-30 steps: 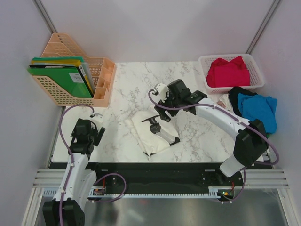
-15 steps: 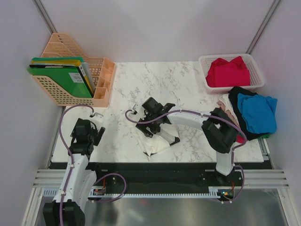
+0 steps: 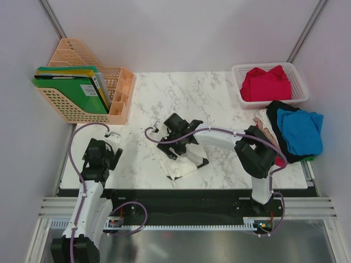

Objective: Fold and stack the t-shirts
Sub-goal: Smooth out wrinkles on the folded tshirt

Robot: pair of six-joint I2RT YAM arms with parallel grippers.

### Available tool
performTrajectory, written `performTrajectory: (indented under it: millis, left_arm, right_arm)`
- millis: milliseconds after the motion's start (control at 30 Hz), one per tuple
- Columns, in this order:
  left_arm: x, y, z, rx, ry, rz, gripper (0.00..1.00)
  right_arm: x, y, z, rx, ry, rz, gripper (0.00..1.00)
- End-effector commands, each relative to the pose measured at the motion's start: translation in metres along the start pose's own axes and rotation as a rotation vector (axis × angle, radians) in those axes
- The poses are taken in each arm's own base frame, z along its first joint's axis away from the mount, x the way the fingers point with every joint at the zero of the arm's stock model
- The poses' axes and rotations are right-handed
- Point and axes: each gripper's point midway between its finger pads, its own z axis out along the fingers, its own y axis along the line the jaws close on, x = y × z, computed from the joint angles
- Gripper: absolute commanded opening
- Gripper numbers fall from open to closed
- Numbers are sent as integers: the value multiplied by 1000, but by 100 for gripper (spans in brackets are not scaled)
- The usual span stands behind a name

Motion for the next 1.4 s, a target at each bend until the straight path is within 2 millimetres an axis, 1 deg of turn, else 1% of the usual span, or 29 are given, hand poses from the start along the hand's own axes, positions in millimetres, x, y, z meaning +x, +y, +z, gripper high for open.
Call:
performTrajectory:
  millis: [0, 33, 67, 133, 167, 200, 233, 267, 333, 367, 400, 433, 467, 500, 533, 567, 600, 633, 667, 767, 800, 833, 900, 933, 1067, 1167, 1233, 1300, 1367]
  left_arm:
    - [-12, 3, 0, -3, -54, -23, 100]
    - [-12, 2, 0, 2, -55, -22, 100]
    - [-14, 2, 0, 5, -61, -22, 100]
    - [-15, 2, -1, 7, -67, -23, 100]
    - [-18, 1, -2, 12, -85, -26, 100]
    - [-21, 1, -3, 18, -96, -27, 100]
    - [-21, -1, -5, 34, -99, -25, 100]
    - [-35, -1, -11, 64, -143, -26, 100]
    - [-46, -4, -22, 123, -165, -32, 100]
    - [-75, 8, -39, 139, -239, -48, 100]
    - [-86, 7, -45, 179, -256, -59, 100]
    - [-93, 5, -53, 221, -254, -78, 100]
    - [-123, 12, -74, 271, -331, -86, 100]
    - [-133, 12, -80, 311, -334, -104, 100]
    - [-149, 6, -95, 419, -335, -138, 100]
    - [-156, -1, -101, 487, -333, -147, 100]
    - [-164, -7, -110, 556, -341, -152, 100]
    - [-166, -18, -112, 645, -312, -157, 100]
    - [-176, -26, -132, 746, -339, -161, 100]
    - [-186, -34, -150, 842, -383, -155, 100]
    - [-188, -31, -152, 829, -403, -149, 100]
    - [-189, -29, -154, 813, -418, -149, 100]
    - [-193, -22, -159, 772, -462, -147, 100]
    - [-193, -23, -162, 781, -467, -155, 100]
    - [-196, -46, -196, 1016, -486, -132, 100]
    - [-196, -56, -196, 1136, -422, -149, 100]
    - [-197, -62, -184, 1180, -384, -155, 100]
    - [-198, -72, -168, 1232, -327, -152, 100]
    - [-200, -86, -156, 1259, -265, -128, 100]
  right_arm:
    - [-86, 11, -93, -7, -210, -63, 91]
    - [-100, 11, -113, 1, -249, -78, 92]
    - [-125, 11, -155, 24, -327, -122, 93]
    - [-144, 6, -195, 77, -397, -148, 95]
    - [-148, 4, -224, 110, -439, -172, 98]
    - [-149, 2, -241, 136, -459, -203, 98]
    - [-143, -8, -252, 205, -448, -260, 98]
    - [-135, -18, -263, 270, -434, -265, 98]
    - [-99, -47, -288, 464, -387, -253, 98]
    - [-81, -66, -298, 524, -366, -245, 98]
    - [-57, -76, -312, 558, -388, -220, 98]
    - [-41, -91, -321, 590, -396, -192, 98]
    - [-18, -113, -351, 688, -411, -184, 98]
    - [5, -125, -337, 730, -372, -180, 98]
    - [23, -139, -344, 805, -345, -149, 98]
    - [37, -146, -350, 865, -324, -123, 98]
    - [55, -147, -340, 848, -266, -95, 98]
    - [63, -147, -337, 828, -252, -51, 98]
    - [76, -139, -327, 737, -226, -14, 98]
    - [80, -106, -323, 520, -283, 52, 98]
    - [64, -87, -324, 375, -379, 47, 98]
    - [69, -91, -331, 357, -413, 94, 98]
    - [69, -77, -331, 261, -443, 100, 98]
    - [73, -79, -332, 262, -437, 115, 98]
    - [94, -83, -306, 201, -314, 193, 98]
    - [130, -92, -276, 214, -173, 264, 98]
    - [149, -100, -266, 269, -125, 287, 98]
    - [146, -112, -271, 343, -167, 307, 98]
    - [132, -111, -271, 334, -248, 264, 98]
